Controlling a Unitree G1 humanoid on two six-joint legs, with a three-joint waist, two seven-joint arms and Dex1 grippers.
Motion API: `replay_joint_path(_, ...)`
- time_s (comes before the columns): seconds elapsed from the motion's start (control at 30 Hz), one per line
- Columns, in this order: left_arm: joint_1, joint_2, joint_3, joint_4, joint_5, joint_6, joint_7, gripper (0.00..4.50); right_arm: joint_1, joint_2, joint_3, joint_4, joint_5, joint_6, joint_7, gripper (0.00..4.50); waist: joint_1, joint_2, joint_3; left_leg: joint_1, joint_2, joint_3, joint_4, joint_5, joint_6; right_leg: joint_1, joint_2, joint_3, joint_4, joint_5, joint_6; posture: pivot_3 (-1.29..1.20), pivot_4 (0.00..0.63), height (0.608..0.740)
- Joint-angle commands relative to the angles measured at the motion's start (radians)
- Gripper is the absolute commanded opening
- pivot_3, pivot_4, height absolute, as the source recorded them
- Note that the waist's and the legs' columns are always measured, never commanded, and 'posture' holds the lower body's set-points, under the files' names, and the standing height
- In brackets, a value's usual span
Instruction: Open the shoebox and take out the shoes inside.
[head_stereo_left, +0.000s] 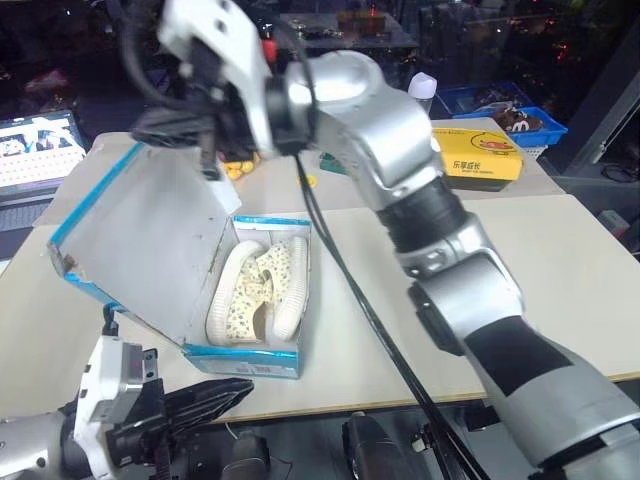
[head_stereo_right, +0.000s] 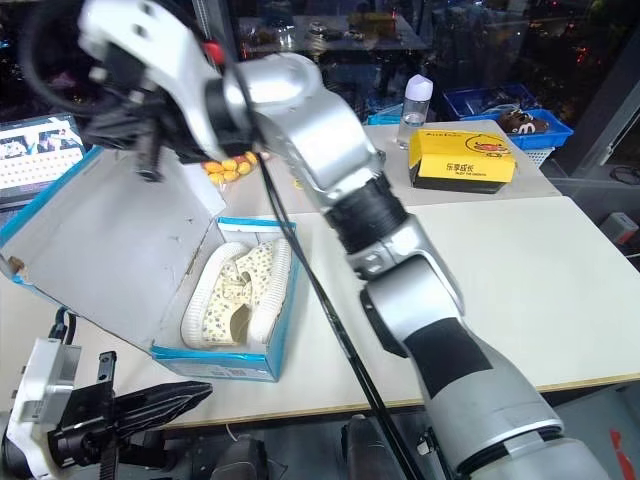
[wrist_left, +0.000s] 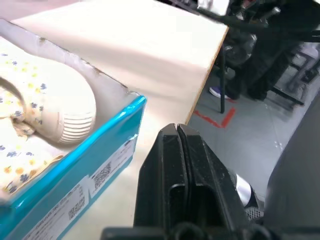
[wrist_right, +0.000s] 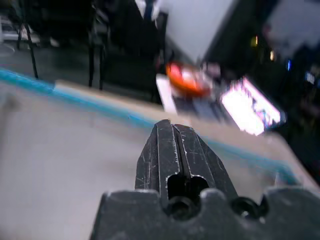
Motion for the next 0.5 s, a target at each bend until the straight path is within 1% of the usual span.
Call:
replay_joint_path(0.03, 0.007, 0.017, 0.013, -0.051, -0.054, -0.020, 0.057, 0.04, -0.042, 0.076, 0.009, 0.141, -0.055, -0.134, -0.010, 0.00, -0.002, 0.000, 0.000, 0.000, 0.000, 0.000, 0.000, 0.000, 0.000, 0.000, 0.000, 0.000, 0.000, 0.000, 0.000, 0.00, 0.150, 0.643)
replay_joint_path(0.1, 0.042, 0.021, 0.075, -0.059, -0.086, -0.022, 0.071, 0.04, -0.034, 0.099, 0.011, 0.206, -0.082, -0.180, -0.003, 0.00, -0.002, -0.001, 0.000, -0.001, 0.000, 0.000, 0.000, 0.000, 0.000, -0.001, 0.000, 0.000, 0.000, 0.000, 0.000, 0.00, 0.150, 0.643)
replay_joint_path(0.17, 0.084, 0.026, 0.154, -0.042, -0.107, -0.013, 0.060, 0.04, -0.018, 0.093, 0.001, 0.245, -0.093, -0.200, 0.010, 0.00, 0.000, -0.002, 0.000, -0.003, 0.000, 0.000, 0.001, 0.000, 0.000, -0.003, 0.000, 0.000, 0.001, 0.000, 0.000, 0.00, 0.150, 0.643)
replay_joint_path(0.3, 0.141, 0.047, 0.325, 0.080, -0.164, 0.026, 0.043, 0.04, -0.003, 0.079, -0.017, 0.298, -0.100, -0.229, 0.034, 0.00, 0.002, -0.002, 0.000, -0.007, 0.000, 0.000, 0.003, 0.000, 0.000, -0.006, 0.000, 0.000, 0.001, 0.000, 0.000, 0.00, 0.150, 0.643)
replay_joint_path(0.4, 0.161, 0.045, 0.421, 0.202, -0.104, 0.037, 0.030, 0.04, -0.009, 0.095, -0.031, 0.349, -0.106, -0.247, 0.028, 0.00, -0.004, -0.002, 0.000, -0.007, 0.000, 0.000, 0.003, 0.000, 0.000, -0.008, 0.000, 0.000, 0.004, -0.001, -0.001, 0.00, 0.150, 0.643)
replay_joint_path(0.47, 0.154, 0.030, 0.453, 0.278, -0.027, 0.014, 0.035, 0.04, -0.015, 0.110, -0.047, 0.370, -0.102, -0.254, 0.024, 0.00, -0.006, -0.002, 0.000, -0.006, 0.000, 0.000, 0.003, 0.000, 0.000, -0.009, 0.000, 0.000, 0.007, -0.001, -0.002, 0.00, 0.150, 0.643)
replay_joint_path(0.5, 0.137, 0.023, 0.464, 0.307, -0.014, 0.008, 0.054, 0.04, -0.020, 0.117, -0.055, 0.377, -0.100, -0.257, 0.022, 0.00, -0.008, -0.002, 0.000, -0.006, 0.000, 0.000, 0.002, 0.000, 0.000, -0.010, 0.000, 0.000, 0.008, -0.002, -0.003, 0.00, 0.150, 0.643)
